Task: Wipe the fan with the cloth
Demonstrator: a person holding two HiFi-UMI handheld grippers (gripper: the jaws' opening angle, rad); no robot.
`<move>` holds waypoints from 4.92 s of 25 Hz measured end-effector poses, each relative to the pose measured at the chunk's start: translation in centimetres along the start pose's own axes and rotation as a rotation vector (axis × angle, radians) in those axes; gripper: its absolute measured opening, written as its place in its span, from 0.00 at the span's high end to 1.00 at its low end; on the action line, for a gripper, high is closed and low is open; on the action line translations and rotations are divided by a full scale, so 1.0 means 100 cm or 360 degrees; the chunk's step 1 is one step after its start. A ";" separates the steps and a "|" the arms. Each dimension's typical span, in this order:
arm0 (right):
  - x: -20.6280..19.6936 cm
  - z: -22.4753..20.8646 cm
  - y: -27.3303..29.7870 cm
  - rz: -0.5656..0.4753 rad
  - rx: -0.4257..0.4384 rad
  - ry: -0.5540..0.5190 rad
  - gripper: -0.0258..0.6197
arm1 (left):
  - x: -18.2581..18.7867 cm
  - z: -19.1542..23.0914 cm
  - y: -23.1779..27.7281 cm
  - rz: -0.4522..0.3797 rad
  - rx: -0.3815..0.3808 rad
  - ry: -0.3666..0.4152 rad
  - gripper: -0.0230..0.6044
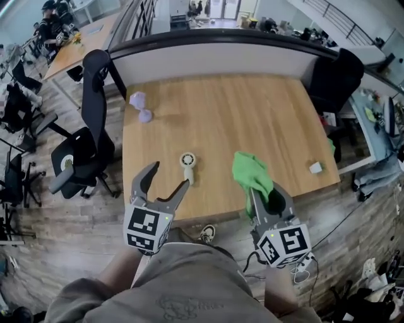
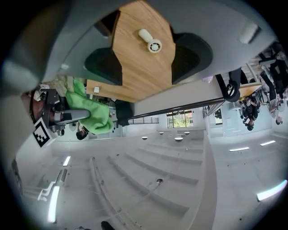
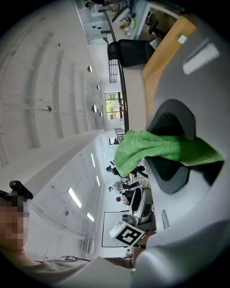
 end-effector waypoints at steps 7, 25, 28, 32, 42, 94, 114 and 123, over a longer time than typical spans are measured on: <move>-0.003 -0.013 0.021 0.0014 0.0093 0.0016 0.81 | 0.004 -0.002 0.009 0.0037 0.0064 0.0012 0.42; -0.020 -0.015 0.084 0.0128 0.0013 0.0122 0.81 | -0.014 0.027 0.049 0.0211 -0.0028 -0.0034 0.41; -0.026 -0.014 0.106 0.0165 0.0046 0.0105 0.81 | -0.029 0.029 0.063 0.0259 -0.0050 -0.0074 0.41; -0.036 -0.019 0.136 0.0220 0.0103 0.0128 0.81 | -0.055 0.023 0.083 0.0336 -0.0062 -0.0117 0.41; -0.067 -0.027 0.206 0.0385 0.0215 0.0067 0.81 | -0.147 0.012 0.137 0.0640 -0.0152 -0.0286 0.41; -0.218 0.032 0.314 0.1233 0.1071 -0.0140 0.81 | -0.255 0.038 0.204 0.0518 -0.0741 0.0146 0.65; -0.218 0.040 0.307 0.1196 0.1057 -0.0321 0.81 | -0.257 0.040 0.204 0.0516 -0.0826 0.0163 0.65; -0.216 0.022 0.308 0.1173 0.0987 -0.0207 0.81 | -0.255 0.039 0.204 0.0515 -0.0831 0.0175 0.65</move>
Point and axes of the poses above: the fingertips, and each gripper's own axes: y forward along the fingers, z to its left, x out of its top, the point moved 10 cm from there along -y, backward along the fingers, and after that the axes turned 5 degrees about x, right-handed, at the moved point
